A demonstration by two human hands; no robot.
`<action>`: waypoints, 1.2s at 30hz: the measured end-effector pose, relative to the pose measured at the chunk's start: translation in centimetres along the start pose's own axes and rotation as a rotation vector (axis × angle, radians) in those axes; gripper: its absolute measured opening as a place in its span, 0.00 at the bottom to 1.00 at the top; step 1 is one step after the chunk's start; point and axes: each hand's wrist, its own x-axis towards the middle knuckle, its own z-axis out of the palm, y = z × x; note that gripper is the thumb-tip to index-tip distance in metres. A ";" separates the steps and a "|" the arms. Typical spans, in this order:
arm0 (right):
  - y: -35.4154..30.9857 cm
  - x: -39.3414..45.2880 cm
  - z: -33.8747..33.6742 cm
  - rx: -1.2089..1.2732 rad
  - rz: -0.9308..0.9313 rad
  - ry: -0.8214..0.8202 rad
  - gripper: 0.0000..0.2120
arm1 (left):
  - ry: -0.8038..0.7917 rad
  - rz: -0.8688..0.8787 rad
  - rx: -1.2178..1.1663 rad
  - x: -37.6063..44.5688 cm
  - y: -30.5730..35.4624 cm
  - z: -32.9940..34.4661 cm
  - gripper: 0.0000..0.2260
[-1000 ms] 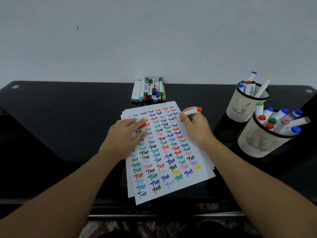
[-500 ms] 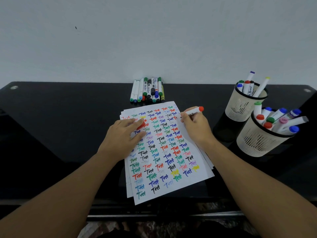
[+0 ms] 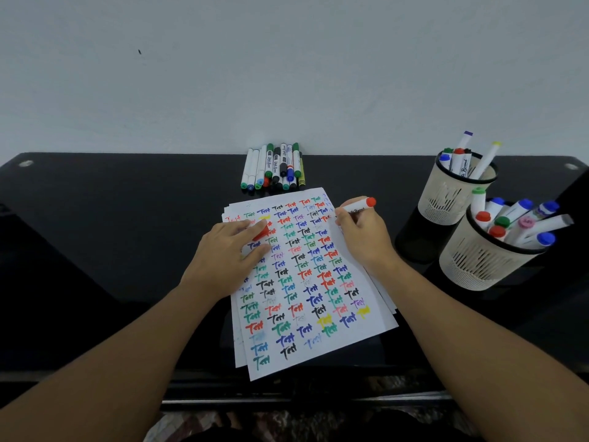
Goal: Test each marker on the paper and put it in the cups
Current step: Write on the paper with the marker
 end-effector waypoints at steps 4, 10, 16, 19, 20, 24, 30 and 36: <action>0.0 0.0 0.0 0.002 -0.007 -0.014 0.12 | 0.008 0.005 -0.001 0.1 0.0 0.1 0.27; 0.4 0.2 -0.1 0.015 0.002 0.001 0.13 | 0.022 0.012 -0.004 0.0 -0.1 0.1 0.26; 0.2 0.1 0.1 -0.017 -0.032 0.009 0.11 | 0.015 0.006 0.002 0.0 0.0 0.0 0.27; 0.4 0.1 0.0 -0.009 -0.012 0.011 0.13 | 0.013 0.003 -0.001 0.0 0.1 0.0 0.27; 0.4 0.1 0.0 0.003 -0.004 0.016 0.14 | 0.013 0.004 -0.001 0.0 0.1 0.0 0.27; 0.3 0.1 -0.1 0.035 -0.001 0.000 0.12 | 0.019 0.010 -0.002 0.0 0.2 -0.1 0.28; 0.2 -0.2 -0.1 0.091 -0.049 0.069 0.07 | 0.150 0.013 -0.059 -0.2 -0.5 0.5 0.22; 0.0 -0.9 -0.2 0.149 -0.180 0.103 0.06 | 0.200 0.055 -0.056 -0.3 -0.8 0.8 0.15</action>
